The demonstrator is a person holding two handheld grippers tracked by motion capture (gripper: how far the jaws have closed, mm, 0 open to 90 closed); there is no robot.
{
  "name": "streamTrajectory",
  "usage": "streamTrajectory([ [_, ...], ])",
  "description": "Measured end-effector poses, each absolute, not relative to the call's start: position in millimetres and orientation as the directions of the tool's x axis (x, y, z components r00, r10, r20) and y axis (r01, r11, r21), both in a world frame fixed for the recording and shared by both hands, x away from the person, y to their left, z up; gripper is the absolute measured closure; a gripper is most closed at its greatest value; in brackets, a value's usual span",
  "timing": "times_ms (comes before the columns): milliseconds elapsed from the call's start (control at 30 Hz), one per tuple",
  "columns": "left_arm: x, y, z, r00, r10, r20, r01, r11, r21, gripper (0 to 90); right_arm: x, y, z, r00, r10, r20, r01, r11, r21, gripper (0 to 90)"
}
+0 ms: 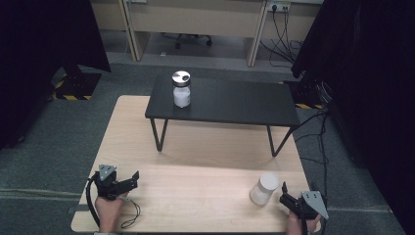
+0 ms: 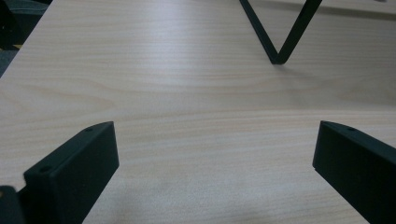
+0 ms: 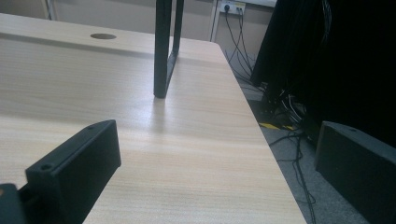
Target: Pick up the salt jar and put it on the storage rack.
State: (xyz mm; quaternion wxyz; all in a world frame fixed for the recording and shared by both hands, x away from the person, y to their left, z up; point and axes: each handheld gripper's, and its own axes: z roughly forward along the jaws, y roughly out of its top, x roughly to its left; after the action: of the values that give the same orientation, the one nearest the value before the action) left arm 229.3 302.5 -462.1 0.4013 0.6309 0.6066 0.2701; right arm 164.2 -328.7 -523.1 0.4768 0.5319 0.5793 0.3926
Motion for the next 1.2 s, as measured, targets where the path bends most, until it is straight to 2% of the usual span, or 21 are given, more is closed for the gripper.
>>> streamTrajectory([
  [700, 226.8, 310.6, -471.4, 0.101, 0.982, -0.158, 0.574, 0.072, 0.816, 0.0, 164.5, -327.7, -523.3, 0.022, 0.99, -0.142, 0.242, 0.133, 0.961, 0.6],
  [1200, 223.5, 300.2, -474.0, 0.091, 0.99, -0.105, 0.559, 0.036, 0.828, 0.0, 163.9, -326.4, -524.5, 0.025, 0.988, -0.151, 0.236, 0.141, 0.962, 0.6],
])
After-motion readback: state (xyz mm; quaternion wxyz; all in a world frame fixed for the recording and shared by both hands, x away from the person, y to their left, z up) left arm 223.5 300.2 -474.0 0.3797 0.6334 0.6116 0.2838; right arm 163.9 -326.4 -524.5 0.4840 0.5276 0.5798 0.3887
